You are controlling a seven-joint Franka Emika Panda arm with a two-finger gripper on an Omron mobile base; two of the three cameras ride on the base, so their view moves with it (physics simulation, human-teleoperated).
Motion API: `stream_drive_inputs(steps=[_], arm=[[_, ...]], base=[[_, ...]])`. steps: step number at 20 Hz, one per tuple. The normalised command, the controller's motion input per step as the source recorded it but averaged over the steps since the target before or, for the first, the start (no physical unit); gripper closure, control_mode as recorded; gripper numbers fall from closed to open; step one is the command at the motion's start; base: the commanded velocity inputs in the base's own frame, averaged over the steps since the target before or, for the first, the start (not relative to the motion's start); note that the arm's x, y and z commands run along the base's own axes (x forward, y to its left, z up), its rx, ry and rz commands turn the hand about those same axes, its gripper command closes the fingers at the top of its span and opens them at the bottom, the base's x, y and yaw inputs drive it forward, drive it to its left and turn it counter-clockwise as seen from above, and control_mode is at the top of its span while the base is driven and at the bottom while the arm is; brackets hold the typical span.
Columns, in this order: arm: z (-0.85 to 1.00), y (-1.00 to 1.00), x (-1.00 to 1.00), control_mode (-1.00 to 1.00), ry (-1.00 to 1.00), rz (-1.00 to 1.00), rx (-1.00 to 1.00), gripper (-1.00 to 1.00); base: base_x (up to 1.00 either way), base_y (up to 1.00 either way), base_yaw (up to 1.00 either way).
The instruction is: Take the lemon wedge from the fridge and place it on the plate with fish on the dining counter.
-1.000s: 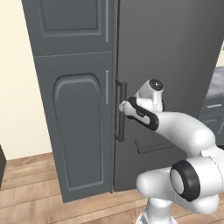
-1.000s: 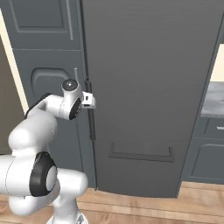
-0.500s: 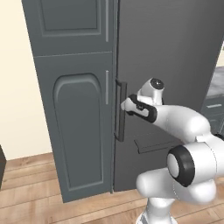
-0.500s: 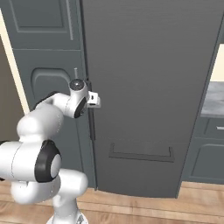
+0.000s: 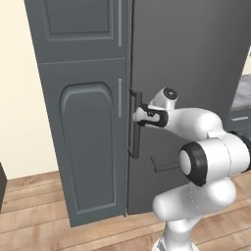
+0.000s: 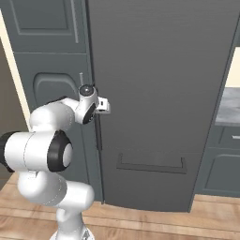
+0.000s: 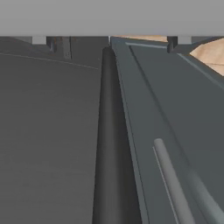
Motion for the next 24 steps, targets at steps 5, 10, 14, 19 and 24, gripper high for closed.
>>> stream_drive_inputs(steps=[5, 10, 14, 19, 24], arm=[[-0.10, 0.04, 0.18, -1.00, -0.03, 0.00, 0.00, -1.00], [-0.12, 0.01, 0.00, -1.00, -0.15, 0.00, 0.00, -1.00], [-0.04, 0.00, 0.13, -1.00, -0.06, 0.00, 0.00, -1.00], [-0.06, 0.00, 0.29, -1.00, 0.00, 0.00, 0.00, -1.00], [-0.05, 0.00, 0.33, -1.00, 0.00, 0.00, 0.00, -1.00]], base=[[0.00, 0.00, 0.00], [0.00, 0.00, 0.00], [0.00, 0.00, 0.00], [0.00, 0.00, 0.00], [0.00, 0.00, 0.00]])
